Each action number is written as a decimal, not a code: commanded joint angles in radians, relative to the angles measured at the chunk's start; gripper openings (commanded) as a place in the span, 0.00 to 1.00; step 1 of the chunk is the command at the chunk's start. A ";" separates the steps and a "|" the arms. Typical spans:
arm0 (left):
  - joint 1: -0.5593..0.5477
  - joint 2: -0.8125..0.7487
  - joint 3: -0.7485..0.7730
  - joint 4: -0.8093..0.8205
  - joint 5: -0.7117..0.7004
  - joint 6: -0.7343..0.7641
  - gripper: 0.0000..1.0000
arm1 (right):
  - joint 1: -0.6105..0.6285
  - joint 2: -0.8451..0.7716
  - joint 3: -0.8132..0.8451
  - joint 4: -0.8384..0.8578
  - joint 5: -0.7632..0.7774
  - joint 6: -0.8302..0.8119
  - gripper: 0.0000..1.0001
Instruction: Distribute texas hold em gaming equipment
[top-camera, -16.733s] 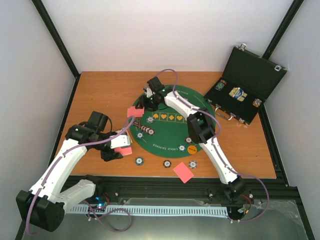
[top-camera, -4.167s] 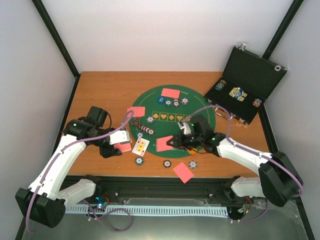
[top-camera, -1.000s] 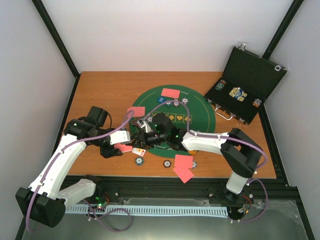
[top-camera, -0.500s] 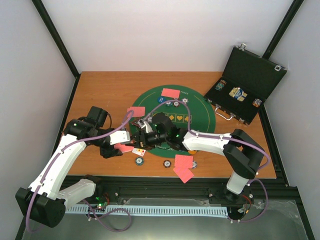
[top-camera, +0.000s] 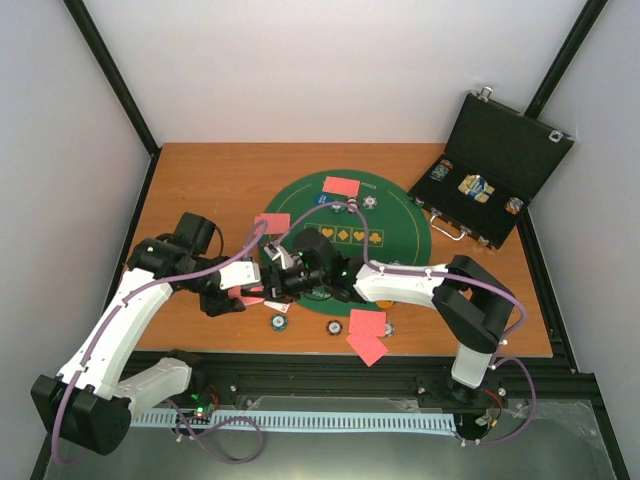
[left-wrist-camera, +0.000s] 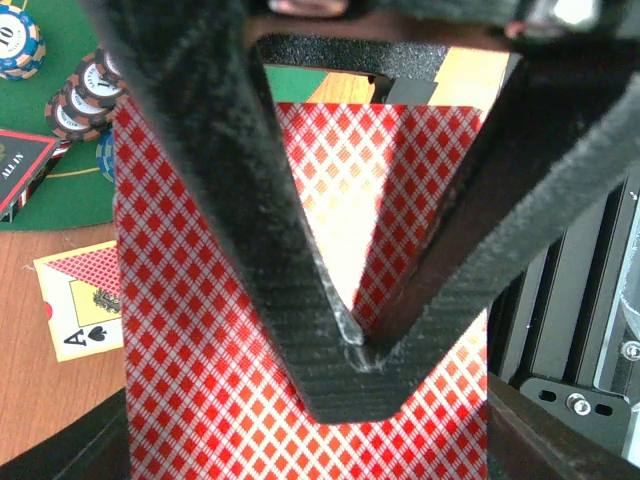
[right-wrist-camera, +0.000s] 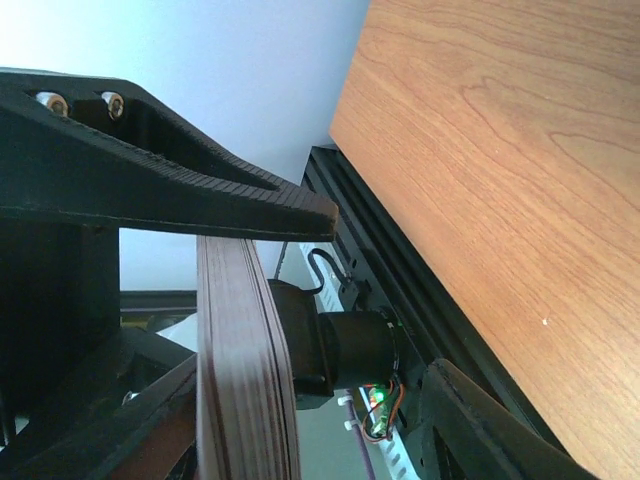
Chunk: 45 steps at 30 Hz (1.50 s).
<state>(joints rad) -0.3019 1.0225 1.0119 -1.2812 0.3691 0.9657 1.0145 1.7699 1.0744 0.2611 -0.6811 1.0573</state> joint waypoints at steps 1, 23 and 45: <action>0.000 -0.017 0.037 -0.001 0.021 0.025 0.52 | -0.032 -0.026 -0.033 -0.047 0.011 -0.035 0.55; 0.001 -0.021 0.016 0.014 0.003 0.029 0.52 | -0.060 -0.182 -0.053 -0.219 0.068 -0.108 0.13; 0.000 -0.016 0.010 0.016 0.006 0.027 0.52 | -0.038 -0.182 -0.040 -0.194 0.047 -0.108 0.81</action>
<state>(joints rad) -0.3019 1.0210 1.0103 -1.2778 0.3614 0.9722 0.9646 1.5696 1.0153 0.0284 -0.6193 0.9504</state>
